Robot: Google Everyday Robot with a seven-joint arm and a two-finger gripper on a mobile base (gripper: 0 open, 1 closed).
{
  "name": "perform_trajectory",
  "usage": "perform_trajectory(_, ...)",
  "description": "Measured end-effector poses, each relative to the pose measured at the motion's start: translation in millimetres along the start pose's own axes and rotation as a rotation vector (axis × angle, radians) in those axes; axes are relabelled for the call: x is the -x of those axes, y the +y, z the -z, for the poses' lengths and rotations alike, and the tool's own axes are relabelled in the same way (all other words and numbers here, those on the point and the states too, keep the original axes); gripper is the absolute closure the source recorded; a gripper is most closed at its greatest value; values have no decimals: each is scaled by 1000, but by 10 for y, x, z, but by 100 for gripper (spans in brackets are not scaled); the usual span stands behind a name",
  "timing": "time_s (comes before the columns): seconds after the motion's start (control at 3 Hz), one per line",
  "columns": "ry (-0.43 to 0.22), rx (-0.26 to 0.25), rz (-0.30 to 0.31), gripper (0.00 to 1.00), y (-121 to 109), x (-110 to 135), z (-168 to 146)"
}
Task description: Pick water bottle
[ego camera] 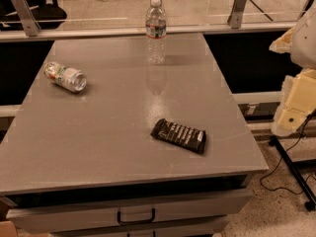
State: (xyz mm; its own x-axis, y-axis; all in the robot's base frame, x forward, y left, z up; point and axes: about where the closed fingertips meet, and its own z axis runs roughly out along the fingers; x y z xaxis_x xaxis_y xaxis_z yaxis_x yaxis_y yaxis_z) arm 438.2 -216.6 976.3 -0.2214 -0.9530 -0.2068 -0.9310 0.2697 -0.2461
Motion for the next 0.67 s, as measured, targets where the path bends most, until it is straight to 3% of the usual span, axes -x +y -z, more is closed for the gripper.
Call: perform_trajectory(0.67,-20,-2,-8,0,-54,19,-3)
